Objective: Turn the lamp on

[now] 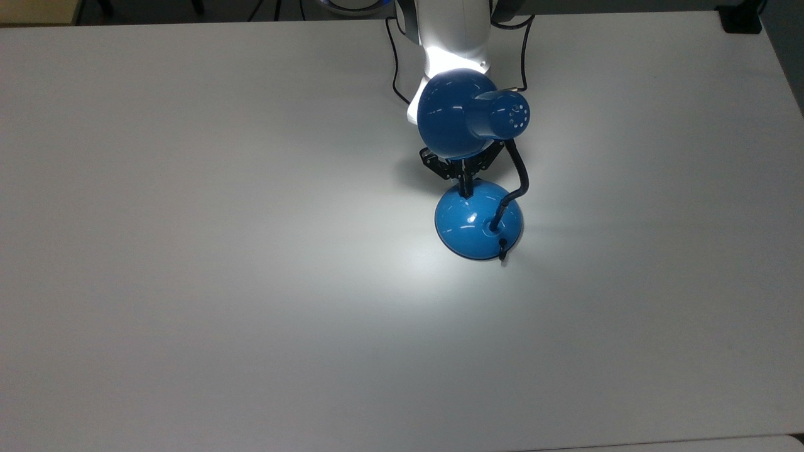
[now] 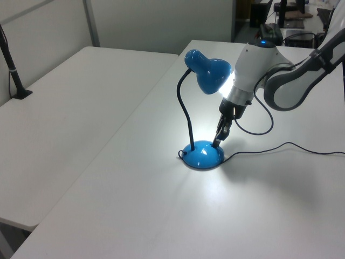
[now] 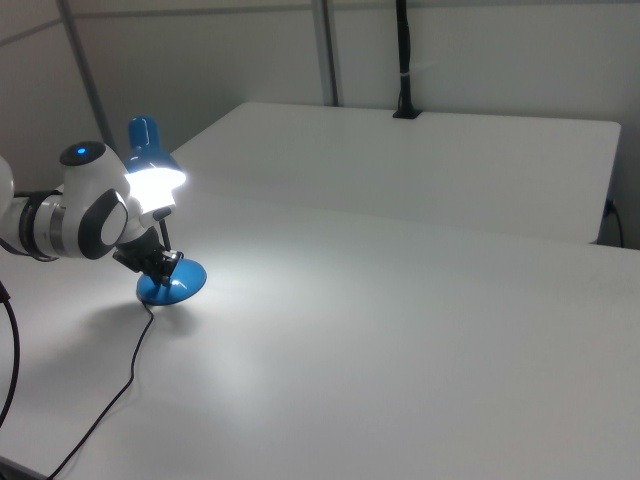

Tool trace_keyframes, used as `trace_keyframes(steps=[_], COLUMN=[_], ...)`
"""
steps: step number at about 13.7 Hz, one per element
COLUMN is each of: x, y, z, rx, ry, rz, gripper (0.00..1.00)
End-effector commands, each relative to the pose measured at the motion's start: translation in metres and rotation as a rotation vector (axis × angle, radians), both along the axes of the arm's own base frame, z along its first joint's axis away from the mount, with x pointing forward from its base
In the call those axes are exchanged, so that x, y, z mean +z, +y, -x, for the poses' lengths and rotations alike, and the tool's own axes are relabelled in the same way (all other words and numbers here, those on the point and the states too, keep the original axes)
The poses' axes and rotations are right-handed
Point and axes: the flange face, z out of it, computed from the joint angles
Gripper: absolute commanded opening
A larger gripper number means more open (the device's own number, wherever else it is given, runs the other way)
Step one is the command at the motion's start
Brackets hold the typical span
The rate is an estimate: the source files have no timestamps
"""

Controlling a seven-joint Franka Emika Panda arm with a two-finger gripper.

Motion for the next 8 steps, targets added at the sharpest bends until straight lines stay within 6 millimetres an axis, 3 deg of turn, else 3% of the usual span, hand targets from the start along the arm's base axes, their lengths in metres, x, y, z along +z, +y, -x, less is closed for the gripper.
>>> trace_keyframes(steps=[1, 4, 5, 8], x=[0.037, 0.049, 0.053, 0.076], y=[-0.001, -0.012, -0.022, -0.061], z=[0.015, 0.028, 0.029, 0.038], rx=[-0.013, -0.007, -0.017, -0.064], ry=[0.101, 0.199, 0.222, 0.298], rz=[0.022, 0.07, 0.079, 0.109], gripper=[0.62, 0.83, 0.96, 1.0])
